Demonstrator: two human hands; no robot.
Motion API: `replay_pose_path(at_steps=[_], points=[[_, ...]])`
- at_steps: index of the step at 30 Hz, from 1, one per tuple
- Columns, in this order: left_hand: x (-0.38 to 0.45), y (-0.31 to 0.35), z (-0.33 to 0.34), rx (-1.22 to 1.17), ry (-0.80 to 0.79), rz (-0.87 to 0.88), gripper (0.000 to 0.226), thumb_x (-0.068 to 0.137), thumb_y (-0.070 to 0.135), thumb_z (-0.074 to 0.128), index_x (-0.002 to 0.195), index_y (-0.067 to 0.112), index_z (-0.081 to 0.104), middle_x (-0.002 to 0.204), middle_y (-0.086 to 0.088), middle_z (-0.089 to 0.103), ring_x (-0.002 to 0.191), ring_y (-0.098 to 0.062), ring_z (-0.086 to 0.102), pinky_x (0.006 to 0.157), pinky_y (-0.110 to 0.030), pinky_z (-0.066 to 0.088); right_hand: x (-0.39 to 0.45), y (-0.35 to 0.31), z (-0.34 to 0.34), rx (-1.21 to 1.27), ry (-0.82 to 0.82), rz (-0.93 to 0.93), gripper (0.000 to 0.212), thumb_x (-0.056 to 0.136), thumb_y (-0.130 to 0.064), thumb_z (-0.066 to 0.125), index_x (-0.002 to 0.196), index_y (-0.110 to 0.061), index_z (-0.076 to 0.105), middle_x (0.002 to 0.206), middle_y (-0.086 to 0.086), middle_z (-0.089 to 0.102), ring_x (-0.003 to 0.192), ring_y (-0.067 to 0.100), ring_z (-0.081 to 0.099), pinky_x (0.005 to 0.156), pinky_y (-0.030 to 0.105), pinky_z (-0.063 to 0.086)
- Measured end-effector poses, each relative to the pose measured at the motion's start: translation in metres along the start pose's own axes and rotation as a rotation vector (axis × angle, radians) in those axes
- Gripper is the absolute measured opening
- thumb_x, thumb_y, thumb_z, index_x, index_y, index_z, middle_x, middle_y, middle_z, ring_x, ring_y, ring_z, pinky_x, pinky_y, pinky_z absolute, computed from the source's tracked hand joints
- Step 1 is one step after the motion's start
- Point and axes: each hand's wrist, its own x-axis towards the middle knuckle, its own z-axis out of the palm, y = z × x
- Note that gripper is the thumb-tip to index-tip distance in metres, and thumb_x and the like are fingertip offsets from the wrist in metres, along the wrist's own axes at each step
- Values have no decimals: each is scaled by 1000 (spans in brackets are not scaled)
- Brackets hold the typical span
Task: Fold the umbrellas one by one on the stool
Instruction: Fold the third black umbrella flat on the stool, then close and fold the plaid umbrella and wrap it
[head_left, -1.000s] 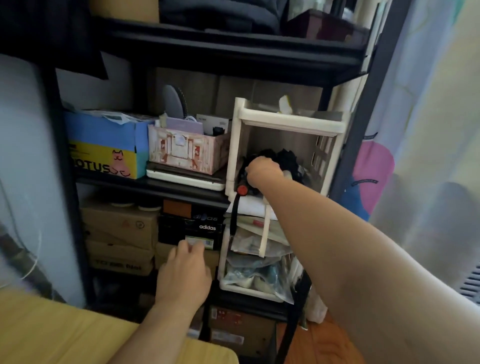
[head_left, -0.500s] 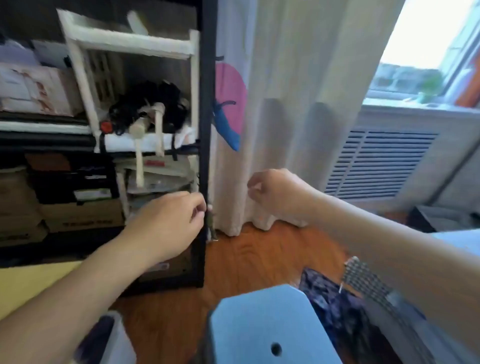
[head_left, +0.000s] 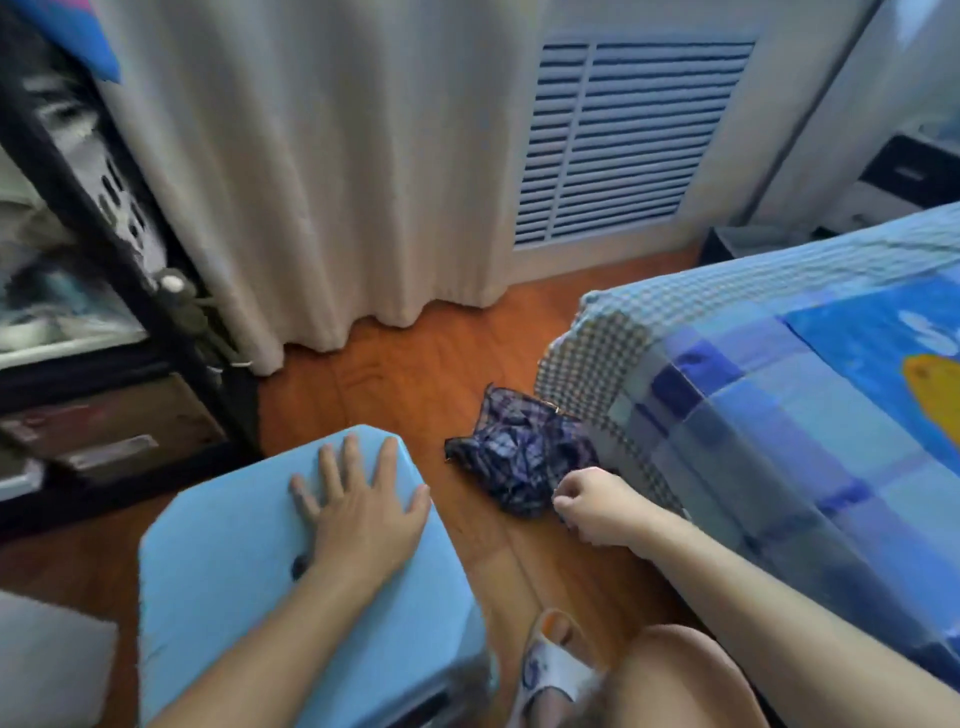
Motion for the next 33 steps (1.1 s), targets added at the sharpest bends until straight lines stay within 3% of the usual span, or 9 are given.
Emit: replay_pose_path(at_steps=[3,8,11,13,18,21,25,30,33], points=[[26,-17,2,23,88,2,82,82,68,14,159,42,20,170,-5,11,156,-31,4,119,-64,5,52,5,21,8,-33,23,17,96,-20,56,85,-17,69,86,5,67,79,22,62,62,29,50],[61,-21,-20,60,95,-38,66,92,42,51,154,28,34,166,-11,17,154,-32,8,123,-58,7,123,24,68,-124,-133,92,14,91,-20,54,84,-12,63,100,13,72,89,30,69,67,29,49],[61,57,-6,-8,218,256,61,81,27,50,141,19,52,149,-11,44,142,-33,34,120,-53,22,154,33,87,-208,-262,117,21,96,-21,52,107,-9,65,113,13,69,95,27,67,75,30,52],[75,108,22,-95,103,354,51,85,26,45,135,21,51,135,-6,55,126,-30,47,110,-46,33,178,42,94,-214,-247,151,25,94,-24,54,110,-10,67,118,13,70,100,29,68,77,31,52],[132,113,127,-123,-320,-68,46,97,21,47,142,18,39,147,-12,43,137,-34,38,111,-49,37,251,61,109,-5,-21,281,18,101,-23,53,92,-9,59,105,15,67,91,33,61,72,31,45],[150,91,184,-110,-312,-231,43,97,22,47,140,19,38,146,-13,42,137,-33,40,106,-47,40,314,74,141,143,65,412,44,103,-41,49,124,-4,59,128,18,63,115,38,62,82,34,49],[166,79,231,-88,-265,-235,41,96,20,45,137,18,39,141,-12,46,132,-32,47,102,-45,42,368,87,189,266,118,634,81,93,-47,66,154,-9,29,153,16,39,136,40,46,104,45,45],[166,77,250,3,-261,-212,39,94,23,46,133,22,43,135,-8,50,128,-28,49,101,-44,37,368,118,235,83,271,616,44,96,-27,63,133,-11,47,139,13,55,124,35,58,100,46,48],[168,80,247,-86,-276,-248,42,95,22,46,137,21,43,139,-10,46,131,-31,46,105,-45,37,340,126,255,-122,248,541,39,92,-29,64,126,-15,51,138,11,49,128,33,48,103,45,41]])
